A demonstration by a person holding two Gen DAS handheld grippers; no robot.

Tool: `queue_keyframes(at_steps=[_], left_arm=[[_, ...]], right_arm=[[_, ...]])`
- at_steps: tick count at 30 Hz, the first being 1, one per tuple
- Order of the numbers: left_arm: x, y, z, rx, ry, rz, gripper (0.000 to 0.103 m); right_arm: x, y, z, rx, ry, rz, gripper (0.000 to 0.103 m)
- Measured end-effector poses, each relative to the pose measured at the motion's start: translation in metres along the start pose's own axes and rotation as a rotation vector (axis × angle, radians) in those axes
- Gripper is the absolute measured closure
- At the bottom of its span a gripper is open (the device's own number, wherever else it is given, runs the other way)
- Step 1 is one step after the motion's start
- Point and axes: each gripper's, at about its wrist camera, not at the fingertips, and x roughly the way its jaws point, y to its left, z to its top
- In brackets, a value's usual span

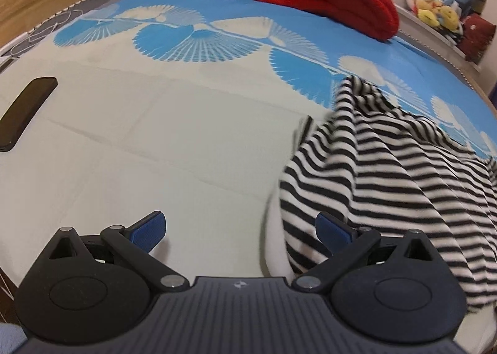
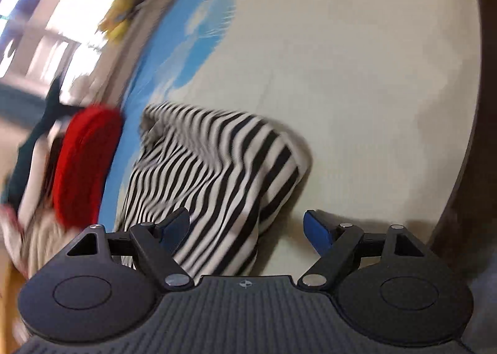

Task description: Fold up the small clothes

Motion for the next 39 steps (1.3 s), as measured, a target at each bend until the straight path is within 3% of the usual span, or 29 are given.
queue_keyframes(at_steps=[2, 5, 6, 7, 8, 10, 13, 17, 21, 23, 26, 30, 34, 37, 39], left_arm=[[0.006, 0.004, 0.004, -0.006, 0.011, 0.012, 0.0], [0.017, 0.008, 0.006, -0.004, 0.035, 0.046, 0.0], [0.021, 0.01, 0.005, 0.0, 0.046, 0.065, 0.0], [0.024, 0.012, 0.005, 0.002, 0.056, 0.082, 0.0], [0.027, 0.014, 0.004, 0.002, 0.065, 0.098, 0.0], [0.032, 0.019, 0.004, -0.001, 0.08, 0.124, 0.0], [0.04, 0.025, 0.002, 0.01, 0.105, 0.171, 0.0], [0.048, 0.032, 0.002, -0.017, 0.152, 0.168, 0.0], [0.047, 0.033, 0.002, -0.031, 0.153, 0.145, 0.0], [0.046, 0.03, 0.002, -0.018, 0.155, 0.142, 0.0], [0.044, 0.032, 0.002, -0.029, 0.155, 0.133, 0.0], [0.037, 0.048, 0.009, -0.097, 0.12, 0.156, 0.0], [0.027, 0.069, 0.012, -0.168, 0.089, 0.172, 0.0], [0.024, 0.074, 0.011, -0.177, 0.096, 0.165, 0.0], [0.021, 0.074, 0.01, -0.166, 0.095, 0.149, 0.0]], right_arm=[[0.015, 0.005, 0.0, 0.031, -0.001, 0.021, 0.02], [0.036, 0.015, -0.001, 0.034, -0.035, 0.052, 0.011], [0.043, 0.02, 0.0, 0.004, -0.038, 0.074, 0.016], [0.052, 0.025, -0.002, -0.041, -0.031, 0.081, 0.072], [0.058, 0.026, -0.002, -0.052, -0.013, 0.097, 0.077], [0.057, 0.028, -0.005, -0.05, -0.041, 0.1, 0.077], [0.058, 0.035, -0.007, -0.101, -0.059, 0.028, 0.078], [0.065, 0.035, -0.006, -0.104, -0.053, -0.022, 0.077], [0.057, 0.075, -0.019, -0.275, -0.098, -0.083, 0.078], [0.045, 0.125, -0.045, -0.537, -0.181, -0.083, 0.078], [0.035, 0.2, -0.107, -0.873, -0.252, 0.005, 0.079], [0.035, 0.265, -0.248, -1.427, -0.245, 0.171, 0.078], [0.058, 0.234, -0.369, -1.798, -0.073, 0.248, 0.078], [0.086, 0.201, -0.412, -1.894, 0.071, 0.21, 0.077], [0.093, 0.188, -0.42, -1.887, 0.051, 0.199, 0.073]])
